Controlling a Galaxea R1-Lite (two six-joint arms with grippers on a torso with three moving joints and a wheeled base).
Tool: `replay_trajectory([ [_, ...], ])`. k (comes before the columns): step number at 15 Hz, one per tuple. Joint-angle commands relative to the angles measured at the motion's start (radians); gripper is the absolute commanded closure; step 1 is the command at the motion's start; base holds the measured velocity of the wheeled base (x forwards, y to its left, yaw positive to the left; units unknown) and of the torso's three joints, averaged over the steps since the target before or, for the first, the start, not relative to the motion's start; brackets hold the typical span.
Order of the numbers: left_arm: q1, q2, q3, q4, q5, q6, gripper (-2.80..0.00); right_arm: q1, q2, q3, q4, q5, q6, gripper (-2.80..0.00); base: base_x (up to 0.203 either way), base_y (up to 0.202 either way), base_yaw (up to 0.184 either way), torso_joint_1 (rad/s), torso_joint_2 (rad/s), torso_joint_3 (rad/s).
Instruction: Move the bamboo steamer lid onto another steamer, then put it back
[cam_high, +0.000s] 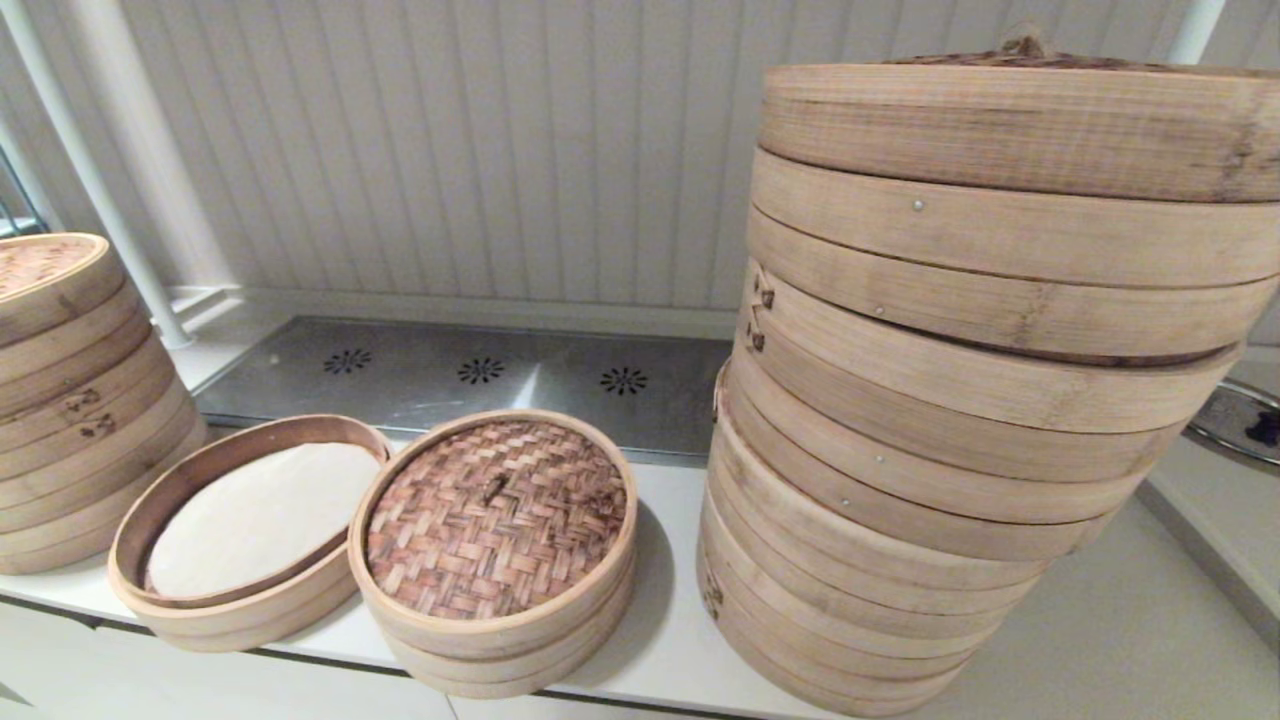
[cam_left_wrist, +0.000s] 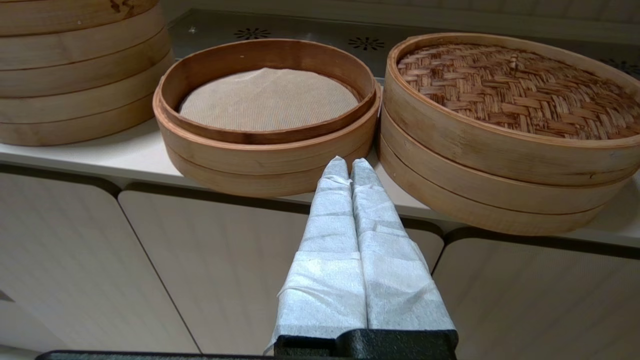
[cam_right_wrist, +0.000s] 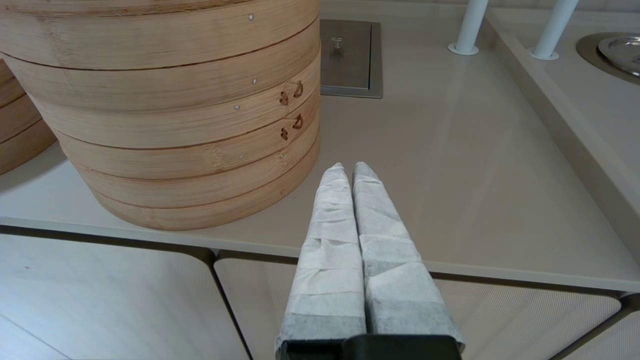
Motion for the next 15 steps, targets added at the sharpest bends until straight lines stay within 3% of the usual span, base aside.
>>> replay_trajectory([
  [1, 0.0, 0.002, 0.003, 0.0, 0.001, 0.0, 0.0, 0.0, 0.0, 0.001, 0.0, 0.0, 0.0, 0.0, 0.0, 0.0, 0.0, 0.0, 0.0, 0.0],
  [15, 0.0, 0.0, 0.003, 0.0, 0.0, 0.007, 0.0, -0.001, 0.001, 0.001, 0.0, 0.0, 0.001, 0.0, 0.0, 0.0, 0.0, 0.0, 0.0, 0.0],
])
